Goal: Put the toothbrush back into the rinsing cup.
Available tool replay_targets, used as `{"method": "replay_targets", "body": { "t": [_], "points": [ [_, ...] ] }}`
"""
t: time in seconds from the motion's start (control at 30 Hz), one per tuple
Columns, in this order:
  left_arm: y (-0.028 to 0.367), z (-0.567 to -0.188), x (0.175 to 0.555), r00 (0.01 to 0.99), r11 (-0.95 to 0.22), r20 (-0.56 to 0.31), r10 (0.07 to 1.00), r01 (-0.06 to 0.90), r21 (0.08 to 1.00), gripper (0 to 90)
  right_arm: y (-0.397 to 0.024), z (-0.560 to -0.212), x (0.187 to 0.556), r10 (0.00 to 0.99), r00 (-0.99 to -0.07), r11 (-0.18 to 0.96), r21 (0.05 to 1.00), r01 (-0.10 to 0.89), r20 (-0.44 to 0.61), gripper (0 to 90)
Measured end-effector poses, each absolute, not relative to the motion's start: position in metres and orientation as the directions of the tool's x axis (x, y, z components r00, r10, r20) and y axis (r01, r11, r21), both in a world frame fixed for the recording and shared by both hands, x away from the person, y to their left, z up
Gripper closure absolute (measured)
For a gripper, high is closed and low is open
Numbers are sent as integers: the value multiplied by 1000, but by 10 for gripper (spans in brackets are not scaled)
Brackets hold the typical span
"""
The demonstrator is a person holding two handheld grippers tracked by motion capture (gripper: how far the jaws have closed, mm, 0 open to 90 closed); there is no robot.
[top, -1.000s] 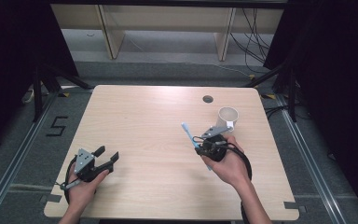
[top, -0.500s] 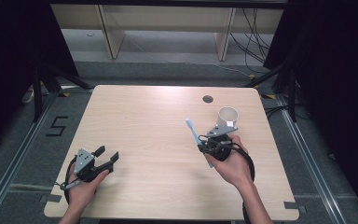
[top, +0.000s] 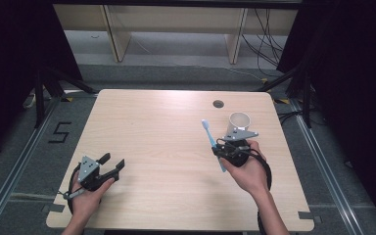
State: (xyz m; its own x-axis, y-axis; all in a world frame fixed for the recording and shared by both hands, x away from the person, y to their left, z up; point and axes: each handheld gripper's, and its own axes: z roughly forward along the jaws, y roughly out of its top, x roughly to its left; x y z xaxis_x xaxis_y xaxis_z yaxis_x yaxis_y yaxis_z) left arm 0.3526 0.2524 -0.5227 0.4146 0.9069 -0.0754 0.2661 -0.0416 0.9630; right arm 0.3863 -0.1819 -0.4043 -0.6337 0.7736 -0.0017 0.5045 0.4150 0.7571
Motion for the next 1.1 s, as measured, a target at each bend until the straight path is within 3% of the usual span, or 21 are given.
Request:
{"method": "replay_targets", "body": {
  "t": [0.9, 1.1],
  "points": [
    [252, -523, 353, 410, -41, -73, 909, 264, 964, 345, -194, -402, 386, 815, -580, 316, 823, 472, 19, 794],
    [251, -523, 353, 413, -45, -71, 908, 265, 963, 345, -198, -403, 386, 802, -597, 339, 827, 449, -5, 794]
  ]
}}
